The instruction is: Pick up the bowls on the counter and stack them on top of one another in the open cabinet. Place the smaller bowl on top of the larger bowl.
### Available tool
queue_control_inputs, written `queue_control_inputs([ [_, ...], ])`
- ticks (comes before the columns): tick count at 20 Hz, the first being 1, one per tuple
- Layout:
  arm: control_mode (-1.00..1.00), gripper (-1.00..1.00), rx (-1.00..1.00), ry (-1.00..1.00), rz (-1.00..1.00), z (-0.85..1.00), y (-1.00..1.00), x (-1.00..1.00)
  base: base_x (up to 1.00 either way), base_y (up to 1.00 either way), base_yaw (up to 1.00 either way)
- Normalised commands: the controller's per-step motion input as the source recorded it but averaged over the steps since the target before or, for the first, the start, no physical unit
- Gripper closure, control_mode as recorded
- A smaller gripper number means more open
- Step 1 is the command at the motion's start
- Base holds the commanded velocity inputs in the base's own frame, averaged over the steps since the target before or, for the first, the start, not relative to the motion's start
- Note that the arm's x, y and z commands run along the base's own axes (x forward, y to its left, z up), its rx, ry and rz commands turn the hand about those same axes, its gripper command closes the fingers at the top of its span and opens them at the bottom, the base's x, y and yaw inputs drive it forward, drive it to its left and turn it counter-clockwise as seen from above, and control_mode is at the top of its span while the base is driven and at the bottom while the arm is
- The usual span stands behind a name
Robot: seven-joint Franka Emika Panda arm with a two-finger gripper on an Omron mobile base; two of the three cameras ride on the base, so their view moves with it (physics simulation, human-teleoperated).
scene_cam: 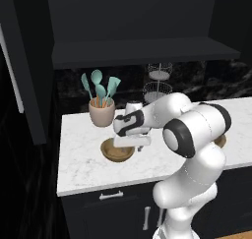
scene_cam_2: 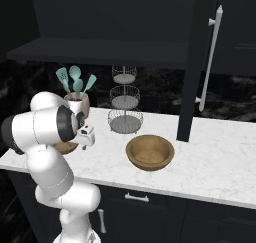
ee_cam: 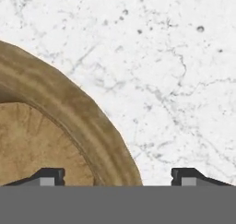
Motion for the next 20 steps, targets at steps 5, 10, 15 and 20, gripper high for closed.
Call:
queue_control_inputs([
  [5, -1.0, 1.0, 0.0, 0.0, 0.0, 0.01, 0.0, 0.0, 0.0, 0.0, 0.0],
  [10, -1.0, 1.0, 0.02, -0.04, -0.03, 0.38, -0.03, 0.0, 0.0, 0.0, 0.0],
  [15, -1.0, 1.0, 0.05, -0.11, -0.08, 0.74, -0.62, -0.16, 0.0, 0.0, 0.0],
  [20, -1.0, 1.0, 0.04, -0.03, -0.11, 0.73, -1.0, -0.33, 0.0, 0.0, 0.0],
])
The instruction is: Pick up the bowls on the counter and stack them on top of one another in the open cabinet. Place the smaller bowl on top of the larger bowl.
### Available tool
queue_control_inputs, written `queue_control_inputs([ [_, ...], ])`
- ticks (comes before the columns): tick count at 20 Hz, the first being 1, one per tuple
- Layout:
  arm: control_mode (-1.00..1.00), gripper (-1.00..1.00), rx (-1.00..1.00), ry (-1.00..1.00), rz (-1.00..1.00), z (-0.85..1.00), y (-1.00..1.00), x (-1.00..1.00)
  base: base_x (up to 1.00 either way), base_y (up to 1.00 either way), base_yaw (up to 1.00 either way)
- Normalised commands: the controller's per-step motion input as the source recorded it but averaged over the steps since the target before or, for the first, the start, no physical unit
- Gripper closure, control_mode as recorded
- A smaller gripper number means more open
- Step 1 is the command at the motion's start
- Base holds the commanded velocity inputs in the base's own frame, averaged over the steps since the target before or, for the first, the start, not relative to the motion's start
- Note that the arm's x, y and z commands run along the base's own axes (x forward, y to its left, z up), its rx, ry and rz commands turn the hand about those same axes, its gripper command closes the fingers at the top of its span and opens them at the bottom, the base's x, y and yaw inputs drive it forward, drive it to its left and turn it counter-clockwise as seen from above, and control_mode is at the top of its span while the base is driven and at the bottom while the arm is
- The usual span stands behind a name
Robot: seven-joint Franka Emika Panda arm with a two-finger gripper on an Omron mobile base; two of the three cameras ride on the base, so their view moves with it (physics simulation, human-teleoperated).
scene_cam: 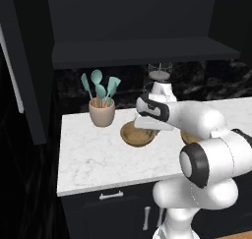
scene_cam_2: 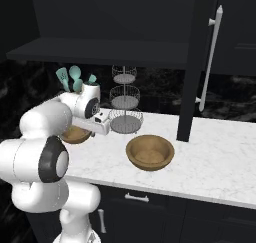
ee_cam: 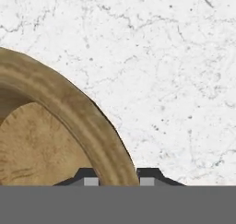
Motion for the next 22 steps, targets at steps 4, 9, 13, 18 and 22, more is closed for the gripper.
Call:
queue_control_inputs([
  [4, -1.0, 1.0, 0.02, 0.02, -0.18, 0.67, -1.0, -0.33, 0.0, 0.0, 0.0],
  [9, -1.0, 1.0, 0.02, 0.16, -0.27, 0.52, -1.0, -0.11, 0.0, 0.0, 0.0],
  [13, -1.0, 1.0, 0.0, 0.15, -0.27, 0.09, -1.0, 0.0, 0.0, 0.0, 0.0],
  [18, -1.0, 1.0, 0.0, 0.12, -0.27, -0.06, -1.0, 0.0, 0.0, 0.0, 0.0],
  [22, -1.0, 1.0, 0.0, 0.06, -0.16, -0.42, -0.98, 0.07, 0.0, 0.0, 0.0],
])
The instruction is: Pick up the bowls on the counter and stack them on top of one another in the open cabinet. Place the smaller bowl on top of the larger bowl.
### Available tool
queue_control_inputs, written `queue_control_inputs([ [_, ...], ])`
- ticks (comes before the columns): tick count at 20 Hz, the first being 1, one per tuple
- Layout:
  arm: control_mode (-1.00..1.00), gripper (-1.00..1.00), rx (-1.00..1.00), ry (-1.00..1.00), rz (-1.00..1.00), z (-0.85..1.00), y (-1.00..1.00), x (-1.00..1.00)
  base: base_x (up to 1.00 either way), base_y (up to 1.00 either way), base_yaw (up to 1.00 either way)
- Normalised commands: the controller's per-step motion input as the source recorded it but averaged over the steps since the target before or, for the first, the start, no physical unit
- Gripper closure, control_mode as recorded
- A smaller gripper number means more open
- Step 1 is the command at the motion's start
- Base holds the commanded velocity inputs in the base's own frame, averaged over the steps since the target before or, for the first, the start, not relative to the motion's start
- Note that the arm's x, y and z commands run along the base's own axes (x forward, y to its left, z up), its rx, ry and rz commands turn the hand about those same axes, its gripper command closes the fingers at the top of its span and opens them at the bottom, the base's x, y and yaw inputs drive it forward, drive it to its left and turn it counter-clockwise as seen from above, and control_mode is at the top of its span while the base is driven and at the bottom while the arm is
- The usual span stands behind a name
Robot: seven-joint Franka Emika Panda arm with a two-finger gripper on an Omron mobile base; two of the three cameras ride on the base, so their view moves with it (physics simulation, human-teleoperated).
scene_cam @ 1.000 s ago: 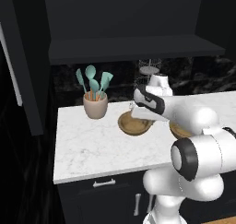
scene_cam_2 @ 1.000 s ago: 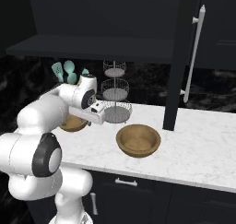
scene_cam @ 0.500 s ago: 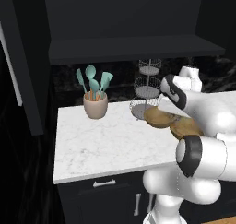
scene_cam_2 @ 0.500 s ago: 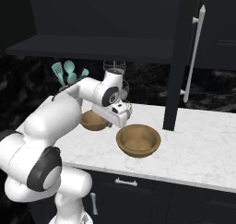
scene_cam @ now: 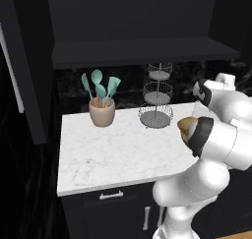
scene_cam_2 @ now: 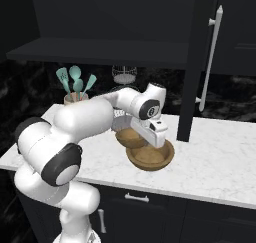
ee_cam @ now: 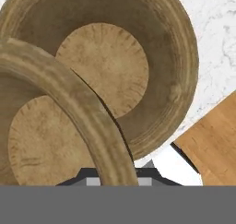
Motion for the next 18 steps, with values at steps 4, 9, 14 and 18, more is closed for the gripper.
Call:
queue_control_inputs([
  [4, -1.0, 1.0, 0.0, -0.04, -0.02, -0.2, -0.11, 0.27, 0.0, 0.0, 0.0],
  [9, -1.0, 1.0, -0.05, -0.08, 0.0, -0.43, -0.22, 0.2, 0.0, 0.0, 0.0],
  [14, -1.0, 1.0, -0.09, -0.05, 0.0, -0.4, -0.3, 0.16, 0.0, 0.0, 0.0],
  [18, -1.0, -1.0, -0.02, -0.09, 0.0, -0.15, 0.0, 0.33, 0.0, 0.0, 0.0],
])
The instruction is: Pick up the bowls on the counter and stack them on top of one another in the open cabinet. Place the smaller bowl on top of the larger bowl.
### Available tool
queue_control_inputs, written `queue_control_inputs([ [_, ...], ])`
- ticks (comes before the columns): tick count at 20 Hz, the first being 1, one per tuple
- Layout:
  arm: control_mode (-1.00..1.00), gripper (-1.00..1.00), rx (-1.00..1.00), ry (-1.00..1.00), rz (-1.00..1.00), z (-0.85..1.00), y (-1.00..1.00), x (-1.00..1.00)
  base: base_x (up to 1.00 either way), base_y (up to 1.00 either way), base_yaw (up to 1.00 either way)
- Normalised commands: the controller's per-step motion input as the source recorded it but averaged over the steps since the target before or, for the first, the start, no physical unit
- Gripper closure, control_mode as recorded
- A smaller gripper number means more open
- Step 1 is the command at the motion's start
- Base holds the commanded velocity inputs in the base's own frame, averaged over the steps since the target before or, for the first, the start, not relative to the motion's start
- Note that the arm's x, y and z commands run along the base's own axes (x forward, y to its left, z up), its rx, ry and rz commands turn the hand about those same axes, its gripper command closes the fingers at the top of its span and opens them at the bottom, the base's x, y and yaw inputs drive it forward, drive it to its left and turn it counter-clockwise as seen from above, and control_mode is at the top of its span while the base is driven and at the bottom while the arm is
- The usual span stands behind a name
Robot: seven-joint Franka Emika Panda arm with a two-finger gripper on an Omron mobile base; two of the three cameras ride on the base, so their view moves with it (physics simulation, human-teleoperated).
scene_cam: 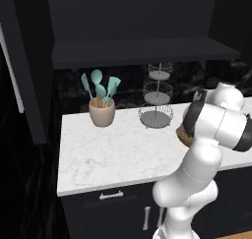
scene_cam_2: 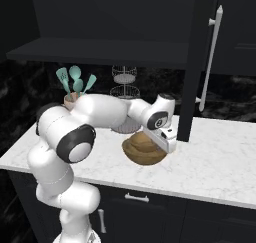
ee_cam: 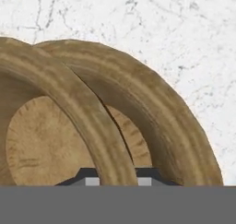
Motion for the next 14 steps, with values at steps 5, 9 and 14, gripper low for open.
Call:
queue_control_inputs([
  [5, -1.0, -1.0, 0.01, -0.03, 0.0, 0.03, -0.07, 0.14, 0.0, 0.0, 0.0],
  [9, -1.0, -1.0, 0.09, -0.1, 0.0, 0.82, -0.35, -0.32, 0.0, 0.0, 0.0],
  [14, -1.0, -1.0, 0.04, -0.02, 0.0, 0.45, -0.45, -0.5, 0.0, 0.0, 0.0],
])
